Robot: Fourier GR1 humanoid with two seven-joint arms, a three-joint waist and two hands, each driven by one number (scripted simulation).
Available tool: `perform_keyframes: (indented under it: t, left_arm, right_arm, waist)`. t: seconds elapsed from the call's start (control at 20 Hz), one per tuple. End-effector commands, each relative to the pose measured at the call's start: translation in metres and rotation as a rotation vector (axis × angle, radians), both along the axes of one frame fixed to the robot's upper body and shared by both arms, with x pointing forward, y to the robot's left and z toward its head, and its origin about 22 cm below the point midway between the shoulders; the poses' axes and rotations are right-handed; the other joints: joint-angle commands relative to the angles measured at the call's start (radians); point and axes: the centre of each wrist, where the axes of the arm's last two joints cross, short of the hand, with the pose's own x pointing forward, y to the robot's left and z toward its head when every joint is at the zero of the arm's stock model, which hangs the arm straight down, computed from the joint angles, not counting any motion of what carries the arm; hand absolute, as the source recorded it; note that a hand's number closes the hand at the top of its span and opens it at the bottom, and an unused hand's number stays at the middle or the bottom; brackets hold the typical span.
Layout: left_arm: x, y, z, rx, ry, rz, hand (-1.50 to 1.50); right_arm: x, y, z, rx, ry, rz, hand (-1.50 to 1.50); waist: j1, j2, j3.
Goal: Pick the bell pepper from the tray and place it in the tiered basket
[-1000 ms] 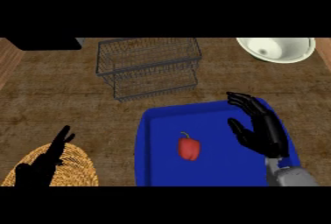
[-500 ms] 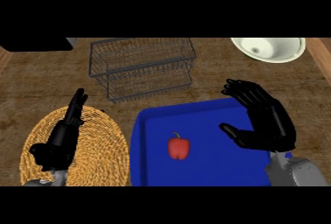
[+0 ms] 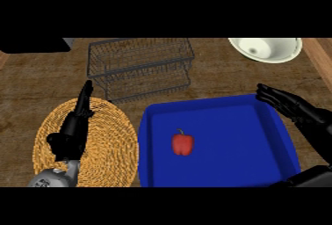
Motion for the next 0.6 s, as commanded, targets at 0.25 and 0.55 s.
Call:
perform_keyframes:
  t: [0.25,0.55]
  left_arm:
    - [0.014,-0.005,0.009,0.011,-0.006,-0.006,0.0]
    - [0.014,-0.014,0.01,0.01,-0.018,-0.041,0.0]
  right_arm:
    - [-0.04,0.033,0.085,-0.798,-0.227,0.013,-1.5]
    - [-0.073,0.075,0.096,-1.042,-0.212,-0.04,-1.5]
  waist:
    - [0.016,-0.001,-0.007]
    - [0.058,0.005,-0.007]
